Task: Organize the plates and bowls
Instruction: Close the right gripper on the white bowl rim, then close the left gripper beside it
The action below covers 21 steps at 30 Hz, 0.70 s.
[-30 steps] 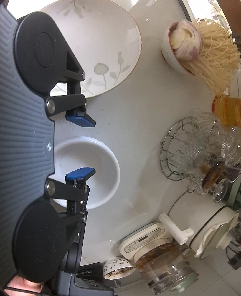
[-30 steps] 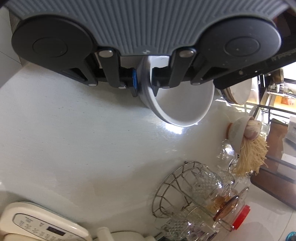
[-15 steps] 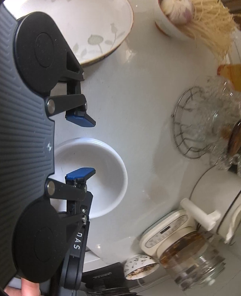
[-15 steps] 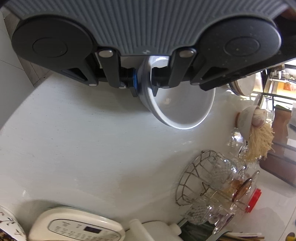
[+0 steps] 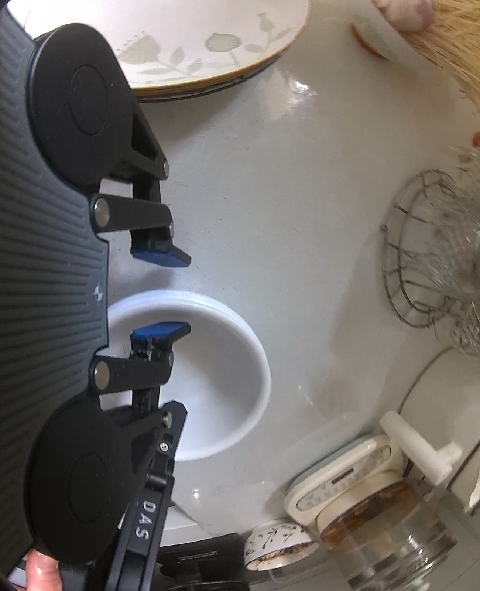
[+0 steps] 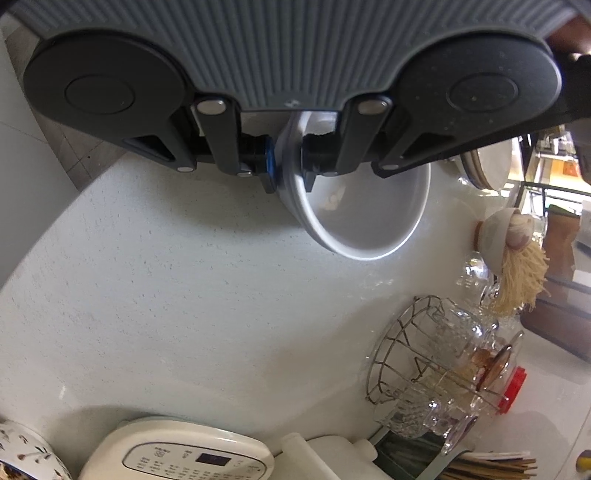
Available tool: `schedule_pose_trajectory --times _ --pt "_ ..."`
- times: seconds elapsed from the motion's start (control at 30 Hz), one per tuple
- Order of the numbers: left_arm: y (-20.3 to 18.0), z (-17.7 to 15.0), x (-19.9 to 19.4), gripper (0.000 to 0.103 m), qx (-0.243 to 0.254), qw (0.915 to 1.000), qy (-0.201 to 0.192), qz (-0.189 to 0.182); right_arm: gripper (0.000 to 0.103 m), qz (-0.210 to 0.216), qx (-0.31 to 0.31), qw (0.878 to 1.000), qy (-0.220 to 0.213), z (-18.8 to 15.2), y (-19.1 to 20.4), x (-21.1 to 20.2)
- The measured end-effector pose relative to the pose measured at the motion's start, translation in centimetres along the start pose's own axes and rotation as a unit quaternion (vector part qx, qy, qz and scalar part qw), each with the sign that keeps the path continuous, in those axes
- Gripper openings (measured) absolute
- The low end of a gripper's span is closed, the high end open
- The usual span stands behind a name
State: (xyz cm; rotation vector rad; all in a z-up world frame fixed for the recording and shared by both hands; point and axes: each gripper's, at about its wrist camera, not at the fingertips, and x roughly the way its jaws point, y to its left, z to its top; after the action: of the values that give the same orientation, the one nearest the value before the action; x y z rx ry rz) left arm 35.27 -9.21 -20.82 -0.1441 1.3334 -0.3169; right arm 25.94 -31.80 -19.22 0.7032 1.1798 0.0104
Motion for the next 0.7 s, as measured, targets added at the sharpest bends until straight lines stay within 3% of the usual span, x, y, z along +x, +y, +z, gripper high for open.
schedule_pose_trajectory --times 0.2,0.7 --pt "-0.4 -0.1 0.1 0.015 -0.003 1.0 -0.009 0.0 0.016 0.011 -0.015 1.0 0.016 0.5 -0.2 0.1" --pt "-2.9 -1.0 -3.0 0.014 -0.018 0.999 -0.038 0.015 0.017 0.024 -0.074 0.997 0.016 1.5 0.1 -2.6"
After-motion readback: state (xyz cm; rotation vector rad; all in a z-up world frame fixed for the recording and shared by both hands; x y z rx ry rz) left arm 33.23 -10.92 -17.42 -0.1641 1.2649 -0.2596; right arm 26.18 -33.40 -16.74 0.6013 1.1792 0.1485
